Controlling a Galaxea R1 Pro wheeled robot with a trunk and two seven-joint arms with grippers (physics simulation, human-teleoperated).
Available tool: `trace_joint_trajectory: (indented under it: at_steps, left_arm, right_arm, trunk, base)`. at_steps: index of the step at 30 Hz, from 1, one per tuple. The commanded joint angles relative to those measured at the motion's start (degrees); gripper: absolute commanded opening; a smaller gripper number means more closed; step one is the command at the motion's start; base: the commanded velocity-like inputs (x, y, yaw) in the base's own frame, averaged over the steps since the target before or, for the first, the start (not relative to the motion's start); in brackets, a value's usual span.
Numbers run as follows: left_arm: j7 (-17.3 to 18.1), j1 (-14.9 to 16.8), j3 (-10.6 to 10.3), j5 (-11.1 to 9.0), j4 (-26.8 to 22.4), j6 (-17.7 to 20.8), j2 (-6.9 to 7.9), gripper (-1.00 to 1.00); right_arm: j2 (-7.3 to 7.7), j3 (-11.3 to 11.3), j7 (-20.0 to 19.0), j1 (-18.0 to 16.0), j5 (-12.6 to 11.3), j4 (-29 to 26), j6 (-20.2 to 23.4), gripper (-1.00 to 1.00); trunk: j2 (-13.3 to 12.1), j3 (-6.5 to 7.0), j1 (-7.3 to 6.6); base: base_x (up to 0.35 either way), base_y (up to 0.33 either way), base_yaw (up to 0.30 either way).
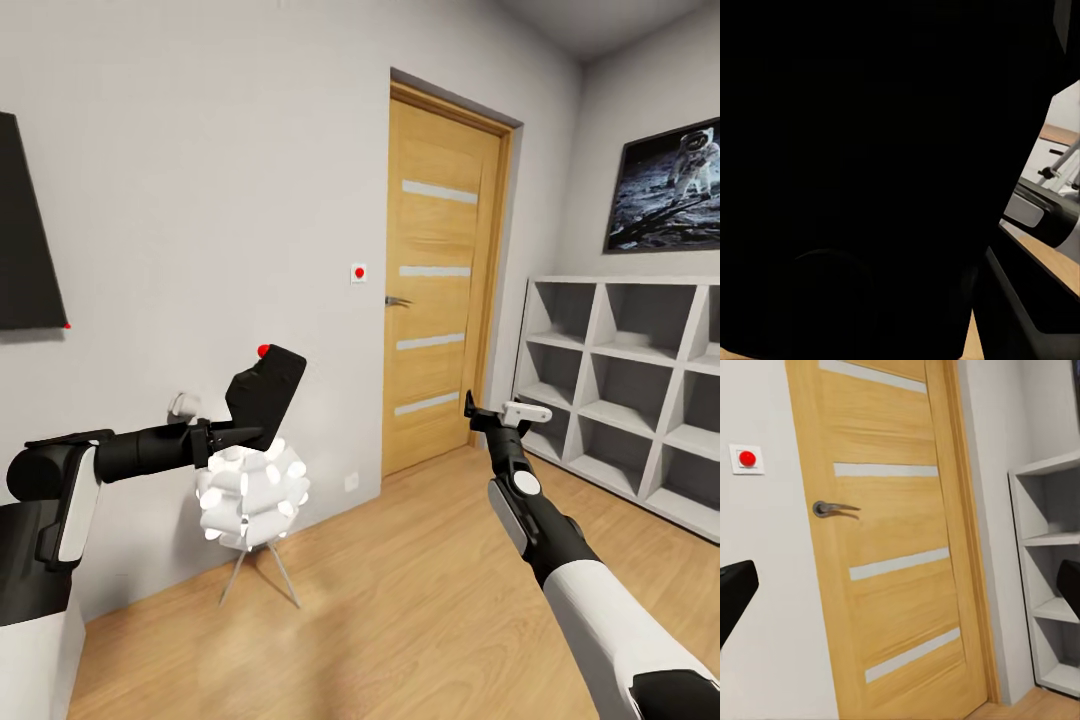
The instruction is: Attach the digital camera to the camera tripod in the bedroom.
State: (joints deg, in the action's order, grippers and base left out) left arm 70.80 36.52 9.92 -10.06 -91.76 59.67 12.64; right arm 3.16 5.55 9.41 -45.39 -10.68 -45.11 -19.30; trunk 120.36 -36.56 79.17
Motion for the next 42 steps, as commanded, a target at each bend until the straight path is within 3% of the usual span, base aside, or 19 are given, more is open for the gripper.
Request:
trace_joint_trajectory:
  at_steps: [1, 20, 42]
  left_arm:
    - [0.24, 0.04, 0.02, -0.05, 0.0, 0.33, 0.01, -1.0]
    - [0.2, 0.04, 0.01, -0.05, 0.0, 0.33, -0.07, -1.0]
    - [0.18, 0.04, 0.01, -0.05, 0.0, 0.33, -0.07, -1.0]
  right_arm:
    - [0.1, 0.43, 0.43, -0.05, -0.57, 0.02, -0.3, 1.0]
    - [0.1, 0.43, 0.43, -0.05, -0.57, 0.02, -0.45, 1.0]
    - [0.1, 0.43, 0.48, -0.05, -0.57, 0.02, -0.36, 1.0]
  trunk:
    - [-0.38, 0.09, -0.24]
    - [-8.0, 2.52, -4.41]
    - [-16.83, 6.39, -9.24]
  base:
    - [0.0, 0.0, 0.0]
    - [0.0, 0.0, 0.0]
    - [0.0, 0.0, 0.0]
